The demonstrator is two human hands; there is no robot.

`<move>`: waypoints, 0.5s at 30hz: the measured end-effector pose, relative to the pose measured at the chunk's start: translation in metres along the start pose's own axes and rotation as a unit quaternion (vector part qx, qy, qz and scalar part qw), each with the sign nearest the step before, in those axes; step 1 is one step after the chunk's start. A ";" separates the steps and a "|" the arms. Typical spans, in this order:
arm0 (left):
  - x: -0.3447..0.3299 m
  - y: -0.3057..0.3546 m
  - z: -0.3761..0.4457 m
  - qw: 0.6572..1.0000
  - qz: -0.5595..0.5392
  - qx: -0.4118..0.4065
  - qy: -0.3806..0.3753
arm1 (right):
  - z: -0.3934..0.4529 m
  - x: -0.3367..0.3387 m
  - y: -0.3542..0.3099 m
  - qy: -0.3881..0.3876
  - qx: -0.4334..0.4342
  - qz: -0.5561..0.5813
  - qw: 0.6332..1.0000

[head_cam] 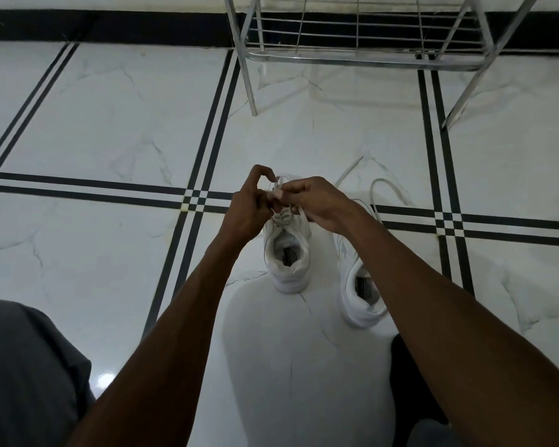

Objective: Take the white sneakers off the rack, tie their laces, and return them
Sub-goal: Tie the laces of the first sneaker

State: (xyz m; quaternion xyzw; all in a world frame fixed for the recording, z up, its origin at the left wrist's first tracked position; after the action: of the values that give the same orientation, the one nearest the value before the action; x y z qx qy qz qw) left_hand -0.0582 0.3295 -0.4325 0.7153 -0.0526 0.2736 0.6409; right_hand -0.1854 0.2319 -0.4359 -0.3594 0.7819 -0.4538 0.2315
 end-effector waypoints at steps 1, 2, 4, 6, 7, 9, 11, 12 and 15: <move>0.001 0.001 0.000 1.000 0.002 -0.006 0.002 | -0.001 -0.001 -0.002 -0.010 0.002 -0.002 1.000; 0.002 0.003 -0.002 1.000 0.005 -0.014 0.003 | -0.002 -0.002 -0.004 -0.010 0.008 -0.007 1.000; 0.003 0.006 -0.004 0.999 -0.009 -0.039 0.000 | -0.002 -0.002 -0.006 0.029 0.021 -0.018 0.999; 0.001 0.002 -0.003 0.998 -0.036 -0.051 -0.003 | 0.002 -0.002 -0.005 0.080 0.026 -0.006 0.996; -0.001 -0.002 -0.001 0.998 -0.053 -0.039 0.000 | 0.004 -0.002 -0.004 0.098 0.022 0.008 0.995; -0.001 -0.012 -0.001 0.996 -0.090 -0.002 0.012 | 0.006 -0.003 -0.002 0.107 0.009 0.049 0.993; 0.000 -0.019 -0.003 0.993 -0.108 0.033 0.029 | 0.005 -0.003 -0.001 0.092 0.009 0.072 0.993; 0.001 -0.021 -0.005 0.991 -0.115 0.049 0.037 | 0.003 -0.002 -0.002 0.077 0.017 0.057 0.995; 0.000 -0.028 -0.006 0.987 -0.124 0.086 0.056 | -0.002 0.004 -0.006 0.047 0.060 -0.086 0.993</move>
State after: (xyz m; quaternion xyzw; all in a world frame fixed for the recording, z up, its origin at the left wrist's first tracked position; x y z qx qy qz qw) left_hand -0.0480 0.3400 -0.4567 0.7522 0.0964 0.2353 0.6079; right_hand -0.1869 0.2275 -0.4299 -0.3888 0.7294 -0.5347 0.1757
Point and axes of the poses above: each hand's wrist, its own z-axis towards the middle knuckle, its own x-axis out of the back of the hand, y = z × x, the point moved 3 cm from there along z, towards the middle knuckle, and after that the axes turned 4 degrees about -x, right-handed, at the moved point
